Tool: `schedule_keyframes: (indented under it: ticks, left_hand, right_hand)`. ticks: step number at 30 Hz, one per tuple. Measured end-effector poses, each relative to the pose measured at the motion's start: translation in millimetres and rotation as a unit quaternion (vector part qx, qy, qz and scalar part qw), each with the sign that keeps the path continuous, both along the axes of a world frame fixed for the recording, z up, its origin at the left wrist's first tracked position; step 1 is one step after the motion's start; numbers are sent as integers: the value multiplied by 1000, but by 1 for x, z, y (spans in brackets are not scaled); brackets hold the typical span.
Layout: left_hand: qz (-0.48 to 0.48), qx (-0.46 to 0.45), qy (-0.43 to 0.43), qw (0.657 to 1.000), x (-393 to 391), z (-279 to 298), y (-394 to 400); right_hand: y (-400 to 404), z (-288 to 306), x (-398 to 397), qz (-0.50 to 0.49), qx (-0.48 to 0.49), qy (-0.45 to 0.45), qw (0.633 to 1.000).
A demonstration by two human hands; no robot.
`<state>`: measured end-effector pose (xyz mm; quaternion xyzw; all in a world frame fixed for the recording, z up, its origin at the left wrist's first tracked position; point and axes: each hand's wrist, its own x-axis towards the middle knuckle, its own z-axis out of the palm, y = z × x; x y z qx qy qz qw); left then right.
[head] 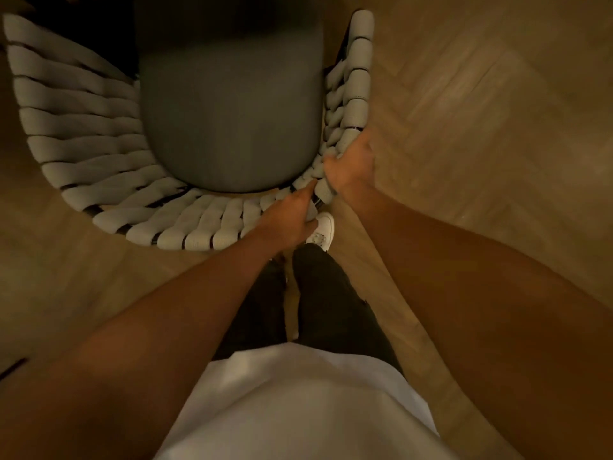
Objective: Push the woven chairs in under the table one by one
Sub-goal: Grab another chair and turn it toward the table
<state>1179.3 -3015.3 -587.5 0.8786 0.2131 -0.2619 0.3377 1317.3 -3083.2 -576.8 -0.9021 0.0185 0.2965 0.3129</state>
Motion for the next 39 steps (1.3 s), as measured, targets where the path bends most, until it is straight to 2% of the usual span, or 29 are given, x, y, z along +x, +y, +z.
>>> schedule_keyframes:
  ticks: [6, 13, 18, 28, 31, 34, 39]
  left_hand:
    - [-8, -3, -1, 1000, 0, 9, 3]
    - [62, -31, -58, 996, 34, 12, 20]
    - [83, -36, -60, 994, 71, 11, 24]
    - [78, -53, -17, 995, 87, -1, 16]
    - [71, -79, -44, 993, 84, 5, 21]
    - [44, -120, -73, 989, 64, 8, 36]
    - [-46, -95, 0, 994, -3, 5, 87]
  right_hand:
    - [3, 5, 7, 40, -20, 16, 999]
    - [32, 16, 50, 89, -15, -7, 996]
    - [47, 12, 90, 108, -16, 7, 994]
    - [42, -3, 104, 91, -38, 6, 995]
    - [45, 0, 89, 73, -44, -31, 996]
    - [41, 1, 62, 149, -120, -129, 973]
    - [26, 6, 21, 364, -189, -223, 884]
